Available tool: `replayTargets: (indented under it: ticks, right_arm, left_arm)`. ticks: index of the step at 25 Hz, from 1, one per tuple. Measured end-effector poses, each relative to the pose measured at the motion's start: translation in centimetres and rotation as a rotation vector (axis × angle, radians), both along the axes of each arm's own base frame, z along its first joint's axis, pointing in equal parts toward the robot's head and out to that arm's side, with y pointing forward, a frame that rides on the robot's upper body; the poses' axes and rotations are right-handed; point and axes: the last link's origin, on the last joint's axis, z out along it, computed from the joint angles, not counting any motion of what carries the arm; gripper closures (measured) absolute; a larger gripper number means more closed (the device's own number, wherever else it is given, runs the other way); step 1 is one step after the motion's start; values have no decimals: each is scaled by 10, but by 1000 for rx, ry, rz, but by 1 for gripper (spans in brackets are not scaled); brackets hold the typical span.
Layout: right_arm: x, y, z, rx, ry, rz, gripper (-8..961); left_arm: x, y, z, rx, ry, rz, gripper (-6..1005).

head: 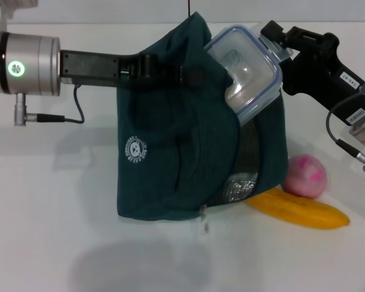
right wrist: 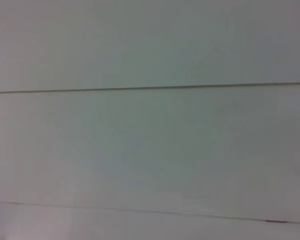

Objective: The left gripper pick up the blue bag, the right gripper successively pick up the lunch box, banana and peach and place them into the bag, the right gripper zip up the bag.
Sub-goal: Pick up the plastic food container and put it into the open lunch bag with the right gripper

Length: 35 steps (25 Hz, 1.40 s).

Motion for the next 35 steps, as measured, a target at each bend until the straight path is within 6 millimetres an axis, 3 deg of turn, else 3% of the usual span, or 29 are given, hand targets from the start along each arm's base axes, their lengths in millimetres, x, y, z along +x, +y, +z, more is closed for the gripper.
replayTargets:
  ticks: [5, 13, 28, 35]
  right_arm:
    - [3, 8, -4, 5, -54, -30, 811]
    - [-12, 17, -16, 14, -150, 29, 808]
    - [-30, 29, -33, 81, -306, 98, 802]
    - [-25, 33, -30, 136, -362, 106, 799]
  left_arm:
    - [9, 5, -1, 8, -2, -22, 938]
    - [23, 8, -6, 3, -1, -69, 938]
    - [23, 7, -6, 9, -3, -82, 938]
    - [20, 7, -5, 15, -5, -73, 938]
